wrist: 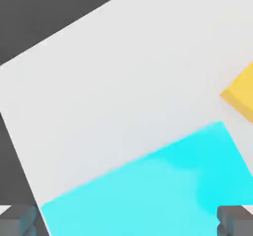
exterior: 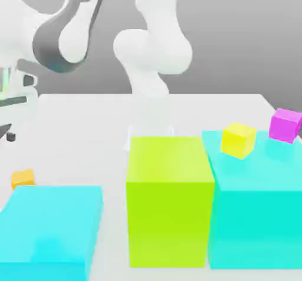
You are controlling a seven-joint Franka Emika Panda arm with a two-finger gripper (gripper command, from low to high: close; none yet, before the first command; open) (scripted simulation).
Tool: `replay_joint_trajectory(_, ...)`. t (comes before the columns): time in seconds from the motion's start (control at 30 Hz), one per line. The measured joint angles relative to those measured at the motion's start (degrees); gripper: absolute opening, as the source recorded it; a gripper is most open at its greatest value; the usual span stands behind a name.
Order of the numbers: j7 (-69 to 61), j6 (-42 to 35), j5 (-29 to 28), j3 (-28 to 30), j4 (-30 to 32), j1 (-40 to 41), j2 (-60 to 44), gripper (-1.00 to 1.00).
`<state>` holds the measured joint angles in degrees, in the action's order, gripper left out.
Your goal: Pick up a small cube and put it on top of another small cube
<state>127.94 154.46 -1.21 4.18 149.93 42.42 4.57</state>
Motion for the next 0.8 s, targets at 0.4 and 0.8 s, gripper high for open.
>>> replay_joint_trajectory(0.4, 15.1, 12.3, 6.8, 1.1, 3.0, 8.4, -18.4, 0.0)
replay_joint_trajectory(0.8, 15.7, 11.7, 6.1, 1.0, 3.2, 8.8, -17.6, -1.0)
